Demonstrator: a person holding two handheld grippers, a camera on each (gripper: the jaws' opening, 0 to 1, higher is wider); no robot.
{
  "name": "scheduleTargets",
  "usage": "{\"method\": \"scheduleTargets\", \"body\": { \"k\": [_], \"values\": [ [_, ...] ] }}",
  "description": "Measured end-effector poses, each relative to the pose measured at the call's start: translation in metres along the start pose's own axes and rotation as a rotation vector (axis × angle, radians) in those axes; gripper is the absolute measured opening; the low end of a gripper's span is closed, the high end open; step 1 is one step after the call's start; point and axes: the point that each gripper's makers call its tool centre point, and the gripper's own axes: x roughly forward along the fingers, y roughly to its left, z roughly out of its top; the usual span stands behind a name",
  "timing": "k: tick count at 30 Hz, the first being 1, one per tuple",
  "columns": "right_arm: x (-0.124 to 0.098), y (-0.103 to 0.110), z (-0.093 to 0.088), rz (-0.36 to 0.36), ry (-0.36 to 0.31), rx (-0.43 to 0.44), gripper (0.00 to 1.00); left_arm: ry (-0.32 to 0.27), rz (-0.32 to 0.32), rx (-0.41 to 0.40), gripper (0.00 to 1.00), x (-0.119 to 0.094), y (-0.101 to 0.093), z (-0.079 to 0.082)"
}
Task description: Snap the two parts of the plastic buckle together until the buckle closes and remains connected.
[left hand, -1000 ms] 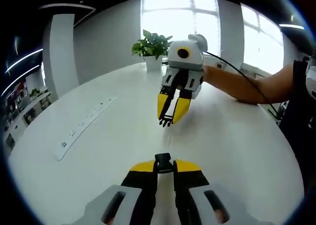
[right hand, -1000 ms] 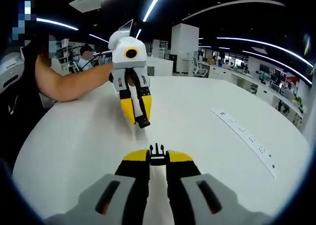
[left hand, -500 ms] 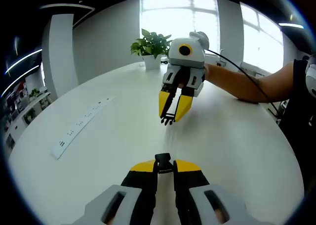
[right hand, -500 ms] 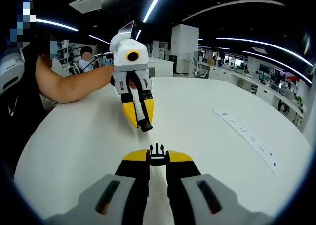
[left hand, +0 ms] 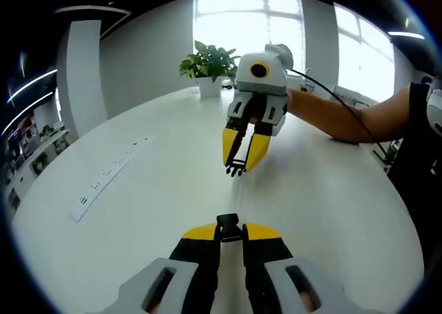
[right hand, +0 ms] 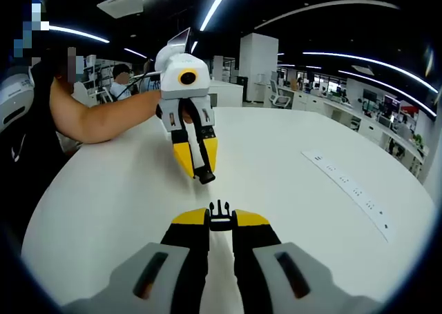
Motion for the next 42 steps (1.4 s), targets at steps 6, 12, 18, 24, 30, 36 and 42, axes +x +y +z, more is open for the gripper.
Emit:
{"method": "scheduleTargets", "body": {
  "k": [6,12,18,24,30,36,42],
  "values": [
    [0.000,0.004,-0.004,0.004,0.013,0.000,0.11,0.006,-0.010,0.012,0.10,0.001,-0.007,-0.001],
    [-0.001,0.008,-0.006,0.005,0.017,-0.004,0.11,0.005,-0.018,0.018,0.10,-0.001,-0.012,-0.001],
    [-0.001,0.015,-0.008,0.012,0.025,-0.004,0.11,0.011,-0.037,0.028,0.10,-0.002,-0.019,-0.002],
    [-0.004,0.021,-0.007,0.009,0.022,-0.007,0.11,0.013,-0.037,0.040,0.10,-0.001,-0.024,-0.002],
    [-0.004,0.026,-0.010,0.010,0.027,-0.007,0.11,0.013,-0.039,0.046,0.10,-0.002,-0.030,-0.002],
    [-0.006,0.033,-0.008,0.015,0.029,-0.014,0.11,0.014,-0.043,0.045,0.10,-0.006,-0.036,-0.005],
    [-0.008,0.037,-0.008,0.014,0.025,-0.014,0.11,0.019,-0.042,0.047,0.10,-0.006,-0.040,-0.007]
  ]
}}
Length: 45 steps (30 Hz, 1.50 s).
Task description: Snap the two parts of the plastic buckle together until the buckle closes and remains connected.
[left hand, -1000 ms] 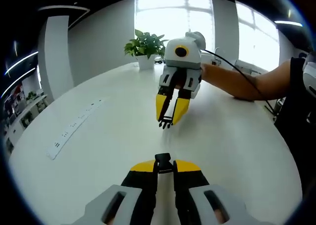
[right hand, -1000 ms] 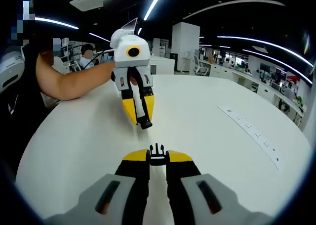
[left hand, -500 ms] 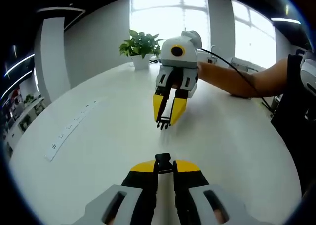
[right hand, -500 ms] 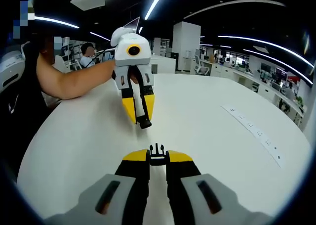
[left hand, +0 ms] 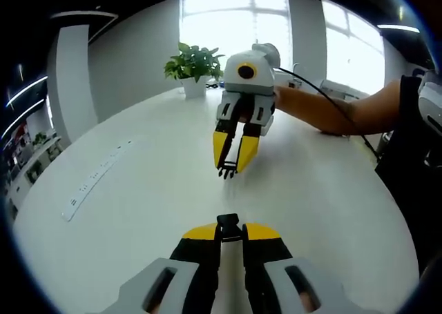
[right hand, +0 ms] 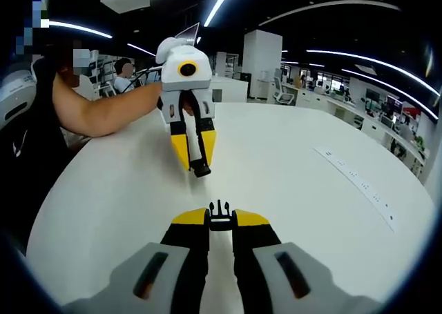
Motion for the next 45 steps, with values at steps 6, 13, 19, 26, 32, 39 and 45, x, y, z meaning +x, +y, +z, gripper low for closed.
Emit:
{"method": "scheduleTargets", "body": {
  "k": [6,13,19,26,32,39,45],
  "values": [
    [-0.001,0.003,0.001,-0.001,-0.006,-0.003,0.11,-0.005,0.000,0.001,0.10,0.000,-0.003,0.001],
    [-0.002,0.007,-0.002,-0.001,0.000,0.001,0.11,-0.001,-0.012,0.002,0.10,0.000,-0.010,0.000],
    [-0.005,0.013,0.000,0.001,-0.009,0.006,0.11,-0.002,-0.011,0.001,0.10,-0.003,-0.015,-0.002],
    [-0.006,0.018,-0.002,-0.001,-0.009,0.004,0.11,-0.001,-0.012,0.004,0.10,-0.003,-0.019,-0.003],
    [-0.007,0.020,-0.001,0.001,-0.011,0.001,0.11,0.002,-0.011,-0.001,0.10,-0.002,-0.022,-0.007],
    [-0.006,0.025,0.001,0.010,-0.020,0.022,0.11,0.009,0.004,-0.006,0.10,-0.006,-0.026,-0.014],
    [-0.003,0.031,0.000,0.017,-0.015,0.014,0.11,0.003,0.011,-0.012,0.10,-0.010,-0.026,-0.015]
  ]
}}
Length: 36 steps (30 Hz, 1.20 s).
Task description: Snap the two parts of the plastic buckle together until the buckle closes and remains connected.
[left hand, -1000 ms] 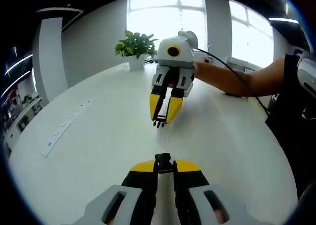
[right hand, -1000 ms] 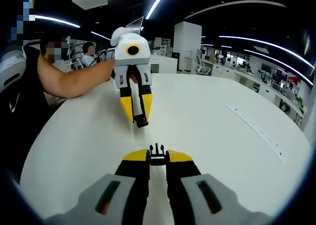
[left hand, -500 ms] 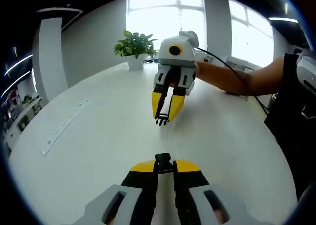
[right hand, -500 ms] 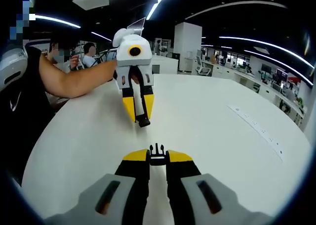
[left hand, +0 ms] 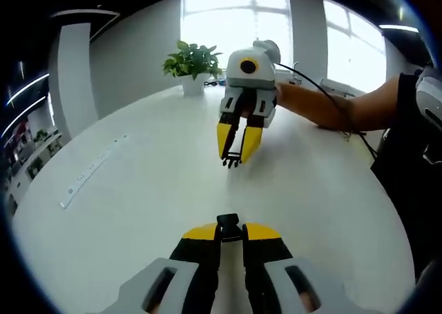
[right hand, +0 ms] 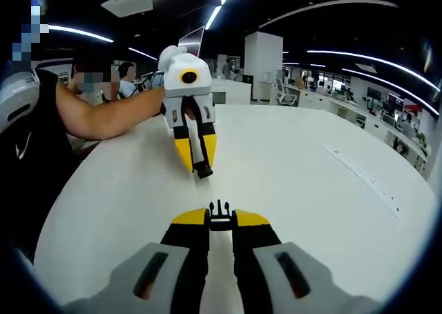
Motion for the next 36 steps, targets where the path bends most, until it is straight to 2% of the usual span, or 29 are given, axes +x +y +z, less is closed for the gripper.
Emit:
{"method": "scheduleTargets", "body": {
  "k": [6,10,18,25,36],
  "values": [
    [0.000,0.002,-0.001,-0.002,-0.001,0.001,0.11,-0.005,-0.003,0.005,0.10,-0.001,-0.005,0.002],
    [-0.001,0.006,-0.003,-0.005,0.001,0.005,0.11,0.007,-0.005,0.002,0.10,0.001,-0.009,-0.005],
    [-0.005,0.014,-0.003,-0.009,-0.009,0.007,0.11,-0.012,0.012,-0.001,0.10,-0.006,-0.012,-0.007],
    [-0.002,0.022,-0.007,-0.004,0.008,-0.001,0.11,-0.019,0.008,-0.004,0.10,-0.008,-0.014,-0.007],
    [-0.003,0.030,-0.009,0.011,0.011,-0.009,0.11,0.001,-0.011,0.001,0.10,-0.007,-0.025,-0.016]
  ]
}}
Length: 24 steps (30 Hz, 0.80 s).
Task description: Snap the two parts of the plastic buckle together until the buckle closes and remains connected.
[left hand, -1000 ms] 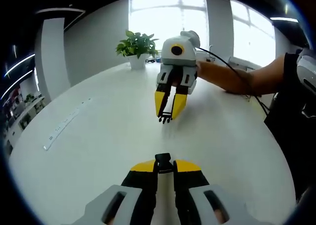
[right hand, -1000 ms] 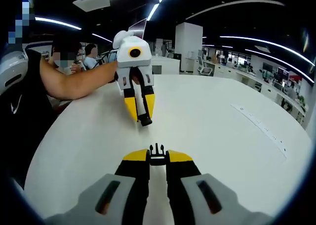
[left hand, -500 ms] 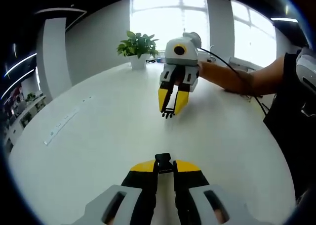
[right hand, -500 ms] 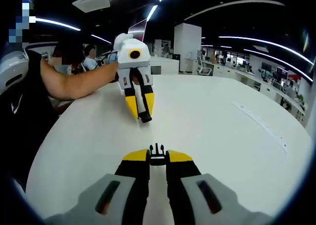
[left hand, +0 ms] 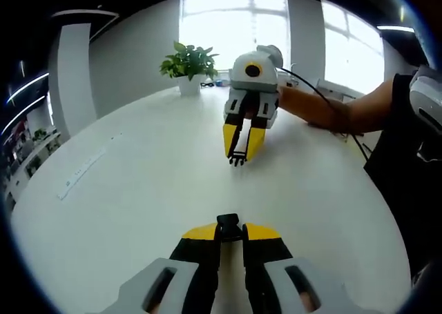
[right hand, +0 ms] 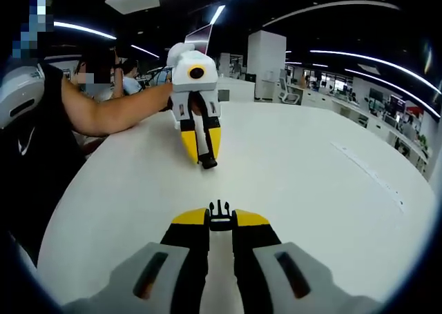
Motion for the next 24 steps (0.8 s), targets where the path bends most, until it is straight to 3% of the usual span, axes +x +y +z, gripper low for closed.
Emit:
{"method": "scheduleTargets", "body": {
  "k": [14,24],
  "values": [
    [0.004,0.010,-0.004,0.031,0.022,-0.007,0.11,-0.002,-0.032,0.001,0.10,-0.001,-0.007,0.000],
    [0.006,0.018,-0.004,0.064,0.018,-0.026,0.11,-0.043,-0.072,0.040,0.10,0.004,-0.015,0.006]
  ]
}}
